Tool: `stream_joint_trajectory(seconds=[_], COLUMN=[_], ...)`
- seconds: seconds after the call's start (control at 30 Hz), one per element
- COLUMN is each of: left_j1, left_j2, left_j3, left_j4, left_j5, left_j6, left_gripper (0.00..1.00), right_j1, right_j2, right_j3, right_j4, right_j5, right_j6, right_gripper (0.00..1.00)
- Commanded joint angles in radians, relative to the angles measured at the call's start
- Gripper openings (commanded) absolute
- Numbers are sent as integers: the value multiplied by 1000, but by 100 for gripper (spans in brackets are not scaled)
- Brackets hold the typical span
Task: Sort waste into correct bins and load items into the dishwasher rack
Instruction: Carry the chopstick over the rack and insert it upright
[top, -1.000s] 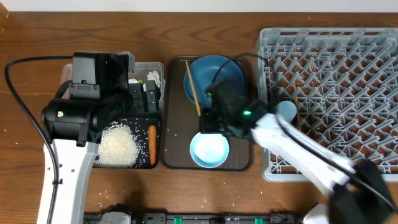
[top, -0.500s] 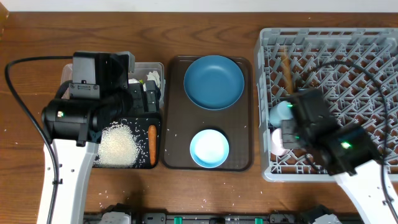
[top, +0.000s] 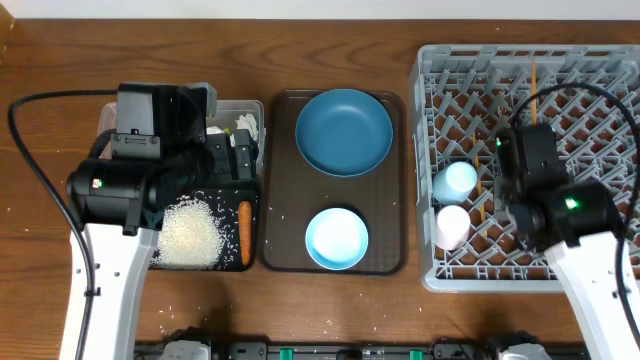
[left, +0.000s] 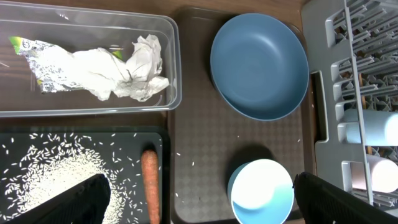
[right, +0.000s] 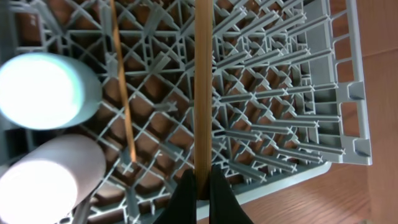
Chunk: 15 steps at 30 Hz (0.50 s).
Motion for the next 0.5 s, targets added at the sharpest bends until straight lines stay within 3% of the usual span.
stream_joint_trajectory(seconds=[0.0, 0.47], left_j1=[5, 5], left_j2=[1, 1], left_j3=[2, 2], left_j4=[-2, -2], left_j5=[-10, -10], left_j6=[-2, -2], left_gripper=[96, 96], right_j1=[-16, -41], right_j2=[47, 275], right_j3=[4, 4], right_j4=[18, 78], right_j5=[29, 29], right_j6=[-15, -38], right_gripper=[1, 1])
